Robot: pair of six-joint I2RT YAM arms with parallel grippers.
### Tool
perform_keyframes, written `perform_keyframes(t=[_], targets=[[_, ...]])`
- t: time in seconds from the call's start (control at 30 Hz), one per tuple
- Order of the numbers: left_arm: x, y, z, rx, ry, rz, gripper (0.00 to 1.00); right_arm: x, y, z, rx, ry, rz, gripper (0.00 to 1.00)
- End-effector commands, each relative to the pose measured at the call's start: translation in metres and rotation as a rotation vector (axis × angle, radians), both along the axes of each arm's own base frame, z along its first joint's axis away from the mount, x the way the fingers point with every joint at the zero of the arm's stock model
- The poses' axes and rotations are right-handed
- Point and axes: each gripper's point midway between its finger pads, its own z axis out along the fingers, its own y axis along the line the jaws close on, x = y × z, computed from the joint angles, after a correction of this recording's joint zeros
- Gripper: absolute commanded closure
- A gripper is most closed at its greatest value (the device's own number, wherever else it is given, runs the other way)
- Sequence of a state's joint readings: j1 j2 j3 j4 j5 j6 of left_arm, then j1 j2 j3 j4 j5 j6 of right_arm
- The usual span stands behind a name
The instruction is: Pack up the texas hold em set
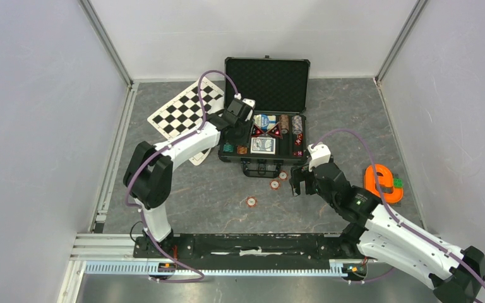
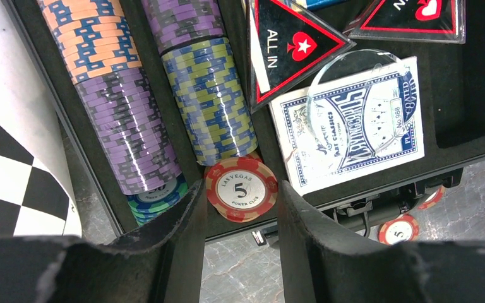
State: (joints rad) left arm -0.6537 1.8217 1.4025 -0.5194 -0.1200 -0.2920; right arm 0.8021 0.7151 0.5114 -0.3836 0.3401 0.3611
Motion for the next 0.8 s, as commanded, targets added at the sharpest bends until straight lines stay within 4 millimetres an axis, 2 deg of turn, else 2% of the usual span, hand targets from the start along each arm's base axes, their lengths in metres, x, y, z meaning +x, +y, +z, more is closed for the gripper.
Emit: perform_keyframes(t=[0.0,0.33,0.5,0.77], targets=[[0.02,-0.008,0.025,-0.034,-0.092,-0.022,0.66,0.006,0.003,0.018,0.025,-0.038,-0.009,0.01],[0.033,0.002,0.018,-0.072,-0.235,0.061,0.7,0.006,0.001,0.018,0.021,-0.039,-0.012,0.01],[0.03,0.011,0.012,-0.076,-0.286,0.099,0.69,0.006,0.001,0.018,0.019,-0.039,-0.012,0.01],[0.025,0.01,-0.004,-0.1,-0.289,0.091,0.65,0.006,0.001,0.017,0.015,-0.035,-0.011,0.01]])
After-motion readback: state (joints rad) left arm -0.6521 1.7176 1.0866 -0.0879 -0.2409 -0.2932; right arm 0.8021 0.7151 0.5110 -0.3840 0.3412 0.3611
